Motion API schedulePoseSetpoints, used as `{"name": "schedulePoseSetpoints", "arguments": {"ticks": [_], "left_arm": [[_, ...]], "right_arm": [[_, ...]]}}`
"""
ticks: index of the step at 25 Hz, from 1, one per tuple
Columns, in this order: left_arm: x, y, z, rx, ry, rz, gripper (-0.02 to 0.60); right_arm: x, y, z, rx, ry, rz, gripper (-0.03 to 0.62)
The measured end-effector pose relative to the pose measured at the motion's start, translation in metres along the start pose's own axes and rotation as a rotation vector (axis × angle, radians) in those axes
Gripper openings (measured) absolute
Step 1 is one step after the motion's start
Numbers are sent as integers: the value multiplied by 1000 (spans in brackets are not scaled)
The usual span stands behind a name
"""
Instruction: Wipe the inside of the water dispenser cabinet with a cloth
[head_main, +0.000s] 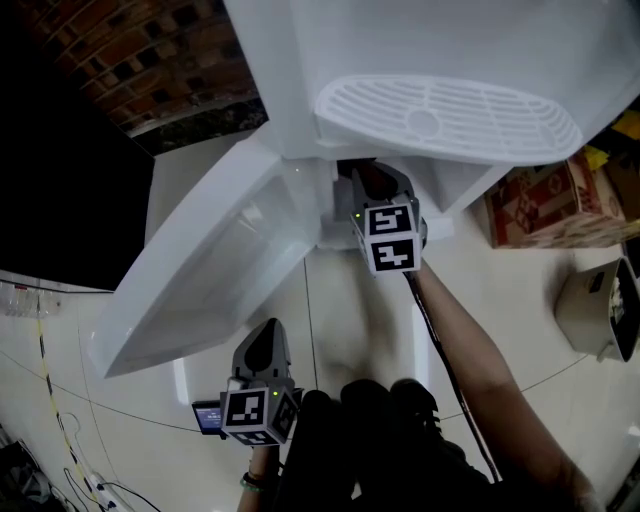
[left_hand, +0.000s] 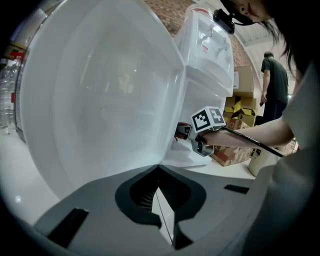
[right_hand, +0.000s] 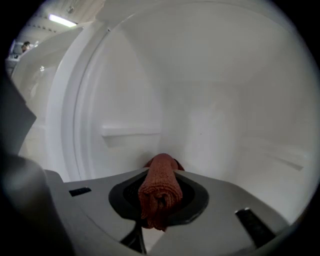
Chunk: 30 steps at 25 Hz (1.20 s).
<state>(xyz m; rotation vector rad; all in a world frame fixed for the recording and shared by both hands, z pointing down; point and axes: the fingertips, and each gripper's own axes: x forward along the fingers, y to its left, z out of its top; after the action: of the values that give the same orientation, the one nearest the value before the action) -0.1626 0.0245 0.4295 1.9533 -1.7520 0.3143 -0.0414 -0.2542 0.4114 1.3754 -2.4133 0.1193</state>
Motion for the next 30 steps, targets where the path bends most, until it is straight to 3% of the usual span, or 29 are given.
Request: {"name": "schedulePoseSetpoints", "arguments": {"ticks": [6, 10, 15, 21, 25, 30], "left_arm": [[1, 1, 1, 1, -6, -2, -14], [1, -4, 7, -9, -16, -1, -14], [4, -6, 5, 7, -25, -16, -15], [12, -30, 7, 8, -17, -64, -14], [18, -49, 19, 59, -42, -102, -15], [33, -65, 40, 99, -88, -138, -15]], "right_arm": [[-15, -77, -27, 94, 66, -236, 78], [-28, -98, -33, 118, 83, -306, 78], [-47, -95, -35, 117, 59, -284, 78], [-103, -52, -25, 147, -30, -189, 78], [-141, -25, -33, 215, -31, -133, 78], [-181, 4, -52, 222, -14, -86, 78]]}}
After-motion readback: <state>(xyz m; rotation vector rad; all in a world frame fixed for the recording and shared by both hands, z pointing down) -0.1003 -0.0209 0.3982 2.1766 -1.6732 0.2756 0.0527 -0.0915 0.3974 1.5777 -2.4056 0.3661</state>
